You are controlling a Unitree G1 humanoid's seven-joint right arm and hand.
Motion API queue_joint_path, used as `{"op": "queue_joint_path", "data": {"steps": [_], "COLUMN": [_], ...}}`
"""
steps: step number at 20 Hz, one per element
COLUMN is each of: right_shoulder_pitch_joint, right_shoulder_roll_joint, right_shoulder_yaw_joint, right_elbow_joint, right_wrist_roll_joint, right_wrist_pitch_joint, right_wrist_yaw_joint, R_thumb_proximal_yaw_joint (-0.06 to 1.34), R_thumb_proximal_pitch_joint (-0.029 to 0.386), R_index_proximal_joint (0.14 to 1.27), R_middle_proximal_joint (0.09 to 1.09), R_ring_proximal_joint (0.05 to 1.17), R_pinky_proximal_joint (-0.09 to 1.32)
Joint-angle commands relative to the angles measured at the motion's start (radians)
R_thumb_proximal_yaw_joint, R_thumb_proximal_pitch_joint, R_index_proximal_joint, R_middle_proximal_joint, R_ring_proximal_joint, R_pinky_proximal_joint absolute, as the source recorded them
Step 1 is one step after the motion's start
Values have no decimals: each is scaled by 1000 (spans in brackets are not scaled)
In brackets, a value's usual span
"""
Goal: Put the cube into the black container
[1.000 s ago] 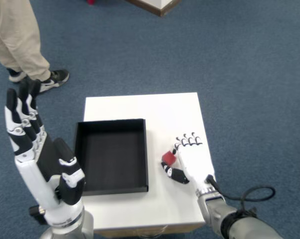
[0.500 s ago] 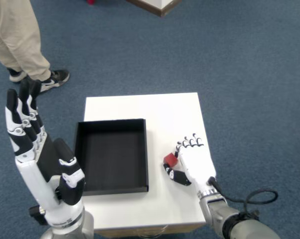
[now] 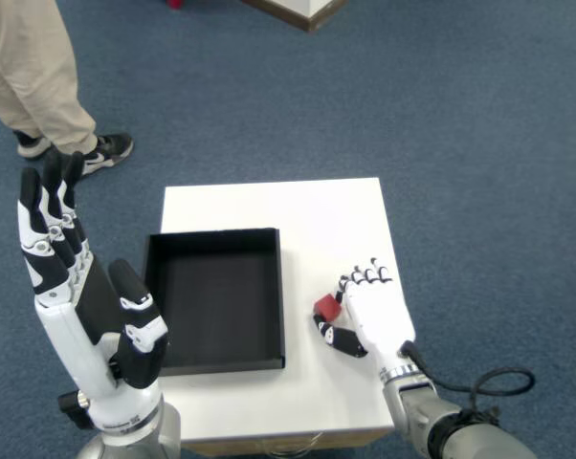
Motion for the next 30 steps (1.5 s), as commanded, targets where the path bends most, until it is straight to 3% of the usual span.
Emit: {"op": "queue_joint_path", "data": {"steps": [1, 3, 7, 11, 15, 17, 24, 27, 30], "right_shoulder_pitch_joint": [-48, -57, -80, -113, -141, -170, -144, -166, -198], "right_shoulder_roll_joint": [-8, -9, -12, -18, -23, -35, -99, -76, -30], "right_shoulder_yaw_joint": [-19, -22, -10, 8, -31, -82, -229, -257, -247], "right_elbow_joint": [6, -1, -60, -129, -200, -315, -528, -518, -374], "right_wrist_roll_joint": [-1, -7, -70, -140, -194, -261, -426, -450, -435], "right_wrist_pitch_joint": [-42, -66, -143, -174, -163, -137, -4, 19, -24], "right_wrist_yaw_joint": [-87, -153, -462, -667, -687, -704, -673, -652, -588], "R_thumb_proximal_yaw_joint": [1232, 1233, 1228, 1224, 1222, 1221, 1220, 1221, 1225], "R_thumb_proximal_pitch_joint": [170, 171, 168, 168, 168, 168, 167, 168, 169], "R_index_proximal_joint": [1080, 1074, 1081, 1083, 1077, 1077, 1074, 1071, 1065], "R_middle_proximal_joint": [448, 444, 446, 436, 425, 425, 421, 422, 418], "R_ring_proximal_joint": [319, 316, 318, 312, 302, 302, 295, 296, 294], "R_pinky_proximal_joint": [138, 139, 154, 147, 136, 138, 121, 118, 117]}}
